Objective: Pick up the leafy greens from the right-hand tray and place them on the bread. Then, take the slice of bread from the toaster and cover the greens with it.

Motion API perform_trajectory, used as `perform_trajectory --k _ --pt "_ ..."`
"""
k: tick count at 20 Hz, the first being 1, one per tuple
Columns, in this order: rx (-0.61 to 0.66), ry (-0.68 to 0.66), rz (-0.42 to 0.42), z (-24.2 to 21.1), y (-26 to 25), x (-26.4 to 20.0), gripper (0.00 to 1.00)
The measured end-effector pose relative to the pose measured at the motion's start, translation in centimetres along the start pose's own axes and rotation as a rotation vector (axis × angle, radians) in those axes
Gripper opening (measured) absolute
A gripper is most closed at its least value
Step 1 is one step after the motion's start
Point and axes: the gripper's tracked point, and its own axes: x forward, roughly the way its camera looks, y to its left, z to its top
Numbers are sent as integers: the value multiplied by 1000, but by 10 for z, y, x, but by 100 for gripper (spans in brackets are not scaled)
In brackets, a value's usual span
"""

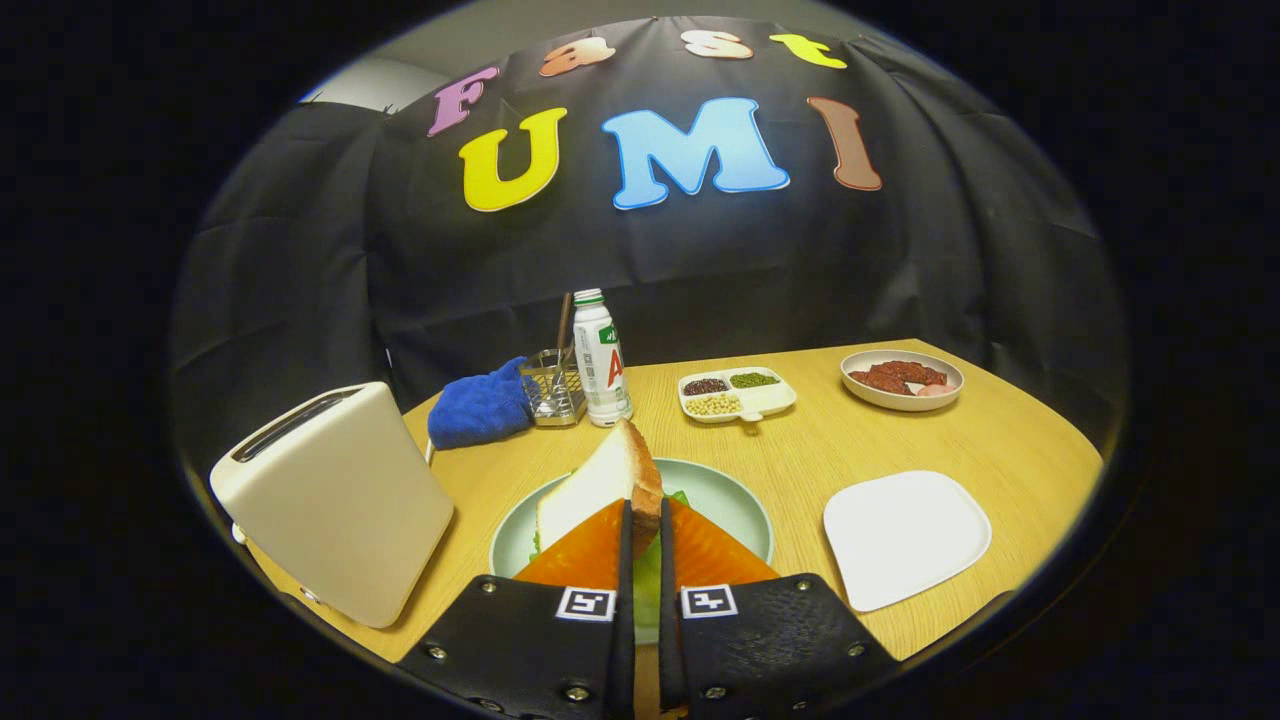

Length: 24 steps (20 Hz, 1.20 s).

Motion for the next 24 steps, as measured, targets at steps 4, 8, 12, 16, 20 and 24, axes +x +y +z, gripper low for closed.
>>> perform_trajectory --k 4,8,12,16,20,24 --pt "-2 -19 -7 2 -7 -1 19" --pt "-32 -55 -67 9 -28 -4 24" --pt "-78 -99 -77 20 -49 -11 24" --pt "-116 -123 -94 32 -83 -23 24" --pt "-170 -192 -138 54 -126 -43 24" --pt "-180 -223 -160 69 -165 -62 24"
